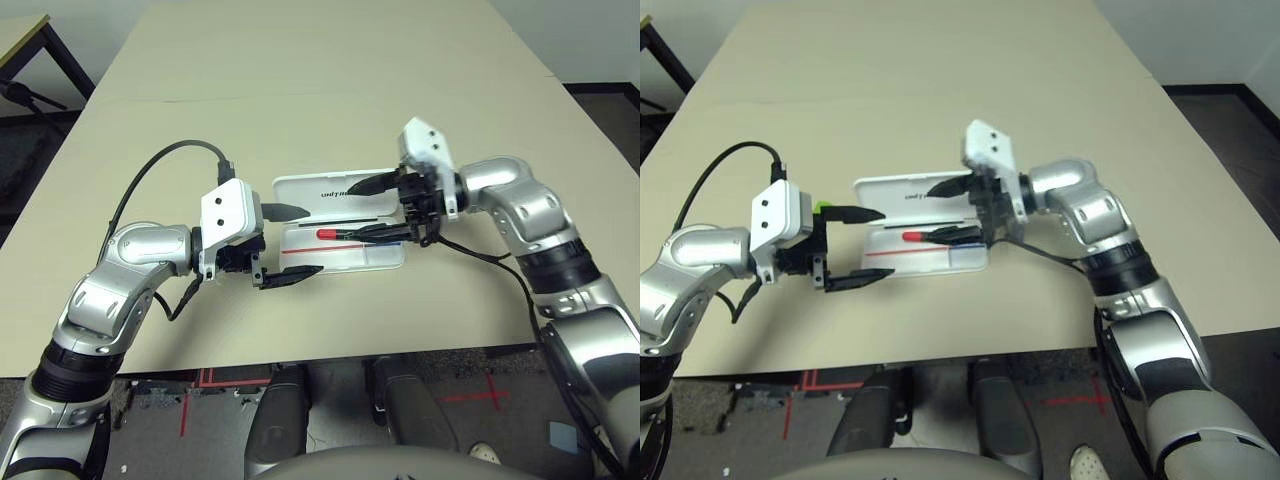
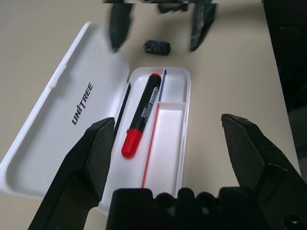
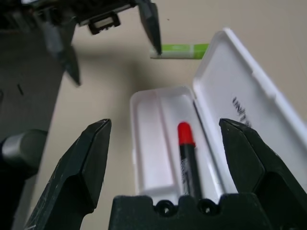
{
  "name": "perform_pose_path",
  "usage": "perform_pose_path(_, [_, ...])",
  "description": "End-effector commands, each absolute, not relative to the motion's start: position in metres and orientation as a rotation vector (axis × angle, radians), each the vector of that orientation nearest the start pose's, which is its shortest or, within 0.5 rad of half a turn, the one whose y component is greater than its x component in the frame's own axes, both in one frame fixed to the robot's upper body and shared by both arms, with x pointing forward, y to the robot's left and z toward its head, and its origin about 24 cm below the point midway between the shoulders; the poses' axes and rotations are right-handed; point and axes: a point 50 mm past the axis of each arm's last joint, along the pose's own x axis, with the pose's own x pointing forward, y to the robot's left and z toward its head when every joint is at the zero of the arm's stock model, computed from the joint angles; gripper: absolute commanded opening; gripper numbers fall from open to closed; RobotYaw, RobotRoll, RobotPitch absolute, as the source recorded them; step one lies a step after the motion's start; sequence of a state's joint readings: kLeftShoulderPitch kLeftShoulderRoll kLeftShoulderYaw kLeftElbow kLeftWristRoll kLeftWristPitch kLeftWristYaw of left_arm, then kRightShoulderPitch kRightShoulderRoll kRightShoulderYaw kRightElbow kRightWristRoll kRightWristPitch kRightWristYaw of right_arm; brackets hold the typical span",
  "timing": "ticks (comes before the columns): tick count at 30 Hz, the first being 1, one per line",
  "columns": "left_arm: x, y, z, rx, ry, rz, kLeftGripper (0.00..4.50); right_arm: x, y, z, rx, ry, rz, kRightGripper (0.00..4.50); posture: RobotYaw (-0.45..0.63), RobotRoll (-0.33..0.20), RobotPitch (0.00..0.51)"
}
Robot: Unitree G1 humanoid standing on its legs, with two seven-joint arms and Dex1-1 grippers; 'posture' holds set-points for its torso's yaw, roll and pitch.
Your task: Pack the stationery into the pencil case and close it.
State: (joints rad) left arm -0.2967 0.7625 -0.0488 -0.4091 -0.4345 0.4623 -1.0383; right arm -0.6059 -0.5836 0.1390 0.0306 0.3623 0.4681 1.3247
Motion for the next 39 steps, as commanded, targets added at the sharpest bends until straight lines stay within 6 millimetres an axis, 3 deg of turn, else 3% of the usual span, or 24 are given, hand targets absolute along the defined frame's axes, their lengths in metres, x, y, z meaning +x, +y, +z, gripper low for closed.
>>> perform_pose_path(1, [0.245, 0.171, 0.17, 0.422, 0.084, -1.221, 4.5, 0.284, -0.167, 0.169, -0.27, 0.084, 1.389, 4.49, -0.07, 0.0, 0.153])
perform_pose_path(6, [0.248, 0.175, 0.171, 0.397, 0.087, -1.187, 4.5, 0.26, -0.182, 0.159, -0.233, 0.087, 1.313, 4.49, -0.09, 0.0, 0.158])
perform_pose_path(13, [0.253, 0.18, 0.172, 0.364, 0.094, -1.141, 4.5, 0.23, -0.184, 0.152, -0.173, 0.08, 1.302, 4.49, -0.11, 0.0, 0.163])
perform_pose_path(19, [0.25, 0.188, 0.17, 0.36, 0.12, -1.09, 4.5, 0.233, -0.182, 0.15, -0.167, 0.077, 1.277, 4.49, -0.11, 0.0, 0.164])
perform_pose_path(30, [0.267, 0.234, 0.145, 0.305, 0.276, -0.466, 4.5, 0.246, -0.18, 0.147, -0.179, 0.066, 1.272, 4.49, -0.07, 0.0, 0.166])
perform_pose_path(39, [0.272, 0.242, 0.129, 0.249, 0.345, -0.278, 4.5, 0.252, -0.179, 0.147, -0.196, 0.056, 1.275, 4.49, -0.08, 0.0, 0.162])
